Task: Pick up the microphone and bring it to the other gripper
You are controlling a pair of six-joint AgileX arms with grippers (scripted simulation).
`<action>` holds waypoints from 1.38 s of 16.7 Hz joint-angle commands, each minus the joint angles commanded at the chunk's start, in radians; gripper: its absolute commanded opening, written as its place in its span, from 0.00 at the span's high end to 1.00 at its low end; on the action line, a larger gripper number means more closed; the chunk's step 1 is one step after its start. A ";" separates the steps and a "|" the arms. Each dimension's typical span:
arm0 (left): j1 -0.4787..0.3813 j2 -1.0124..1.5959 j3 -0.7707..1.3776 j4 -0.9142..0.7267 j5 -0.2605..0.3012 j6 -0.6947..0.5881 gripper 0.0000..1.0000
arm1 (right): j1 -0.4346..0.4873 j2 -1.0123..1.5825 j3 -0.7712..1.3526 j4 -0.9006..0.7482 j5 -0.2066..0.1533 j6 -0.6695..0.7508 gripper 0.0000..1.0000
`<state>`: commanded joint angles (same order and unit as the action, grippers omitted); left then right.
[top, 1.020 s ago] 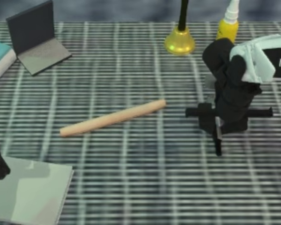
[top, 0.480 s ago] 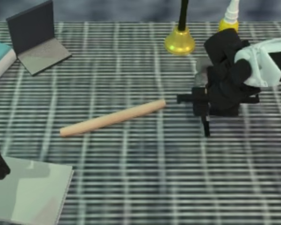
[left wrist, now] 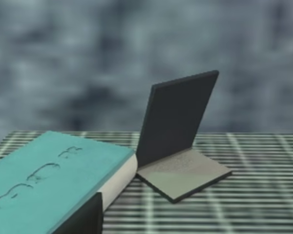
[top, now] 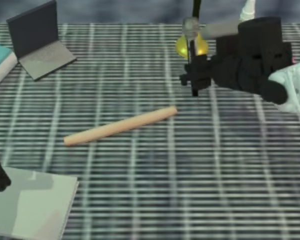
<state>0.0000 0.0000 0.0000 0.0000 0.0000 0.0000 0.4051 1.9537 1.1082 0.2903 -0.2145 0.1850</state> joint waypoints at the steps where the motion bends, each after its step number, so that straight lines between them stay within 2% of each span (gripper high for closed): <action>1: 0.000 0.000 0.000 0.000 0.000 0.000 0.00 | -0.001 -0.023 -0.028 0.094 -0.024 -0.025 1.00; 5: 0.000 0.000 0.000 0.000 0.000 0.000 0.00 | -0.004 -0.113 -0.119 0.397 -0.105 -0.113 1.00; 8: 0.000 0.000 0.000 0.000 0.000 0.000 0.00 | -0.006 -0.167 -0.157 0.518 -0.144 -0.157 1.00; 10: 0.000 0.000 0.000 0.000 0.000 0.000 0.00 | -0.007 -0.182 -0.166 0.546 -0.153 -0.168 1.00; 15: 0.000 0.000 0.000 0.000 0.000 0.000 0.00 | 0.000 -0.182 -0.163 0.543 -0.149 -0.165 1.00; 17: 0.000 0.000 0.000 0.000 0.000 0.000 0.00 | 0.030 -0.215 -0.182 0.537 -0.119 -0.165 1.00; 23: 0.000 0.000 0.000 0.000 0.000 0.000 0.00 | 0.200 -0.392 -0.286 0.505 0.041 -0.166 1.00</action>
<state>0.0000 0.0000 0.0000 0.0000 0.0000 0.0000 0.6054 1.5619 0.8222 0.7950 -0.1734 0.0189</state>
